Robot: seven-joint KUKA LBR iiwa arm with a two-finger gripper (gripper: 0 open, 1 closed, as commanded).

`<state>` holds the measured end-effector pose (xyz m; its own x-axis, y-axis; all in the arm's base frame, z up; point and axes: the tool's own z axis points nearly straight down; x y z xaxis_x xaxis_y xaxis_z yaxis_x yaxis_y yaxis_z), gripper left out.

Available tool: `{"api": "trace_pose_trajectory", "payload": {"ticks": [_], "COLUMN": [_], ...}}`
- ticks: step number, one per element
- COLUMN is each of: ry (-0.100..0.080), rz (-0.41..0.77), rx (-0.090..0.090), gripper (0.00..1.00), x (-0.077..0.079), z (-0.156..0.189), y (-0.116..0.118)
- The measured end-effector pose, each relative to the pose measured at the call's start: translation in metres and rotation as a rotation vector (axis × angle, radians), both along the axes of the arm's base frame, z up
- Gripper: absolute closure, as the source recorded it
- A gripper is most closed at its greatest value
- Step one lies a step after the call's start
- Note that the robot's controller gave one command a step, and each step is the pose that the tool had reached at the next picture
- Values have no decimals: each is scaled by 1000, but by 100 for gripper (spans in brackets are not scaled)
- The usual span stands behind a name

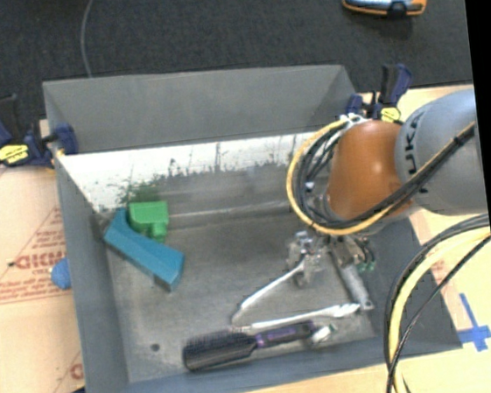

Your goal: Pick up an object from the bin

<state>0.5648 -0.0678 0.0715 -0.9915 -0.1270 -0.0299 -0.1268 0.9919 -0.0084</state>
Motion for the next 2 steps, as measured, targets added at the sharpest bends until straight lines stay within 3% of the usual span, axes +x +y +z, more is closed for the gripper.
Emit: {"api": "trace_pose_trajectory", "payload": {"ticks": [1, 2], "ry": [3, -6], "rz": [13, -7], "rx": [0, 1], "gripper": [100, 100], "x": [-7, 0], "z": [93, 48], "y": [-7, -9]}}
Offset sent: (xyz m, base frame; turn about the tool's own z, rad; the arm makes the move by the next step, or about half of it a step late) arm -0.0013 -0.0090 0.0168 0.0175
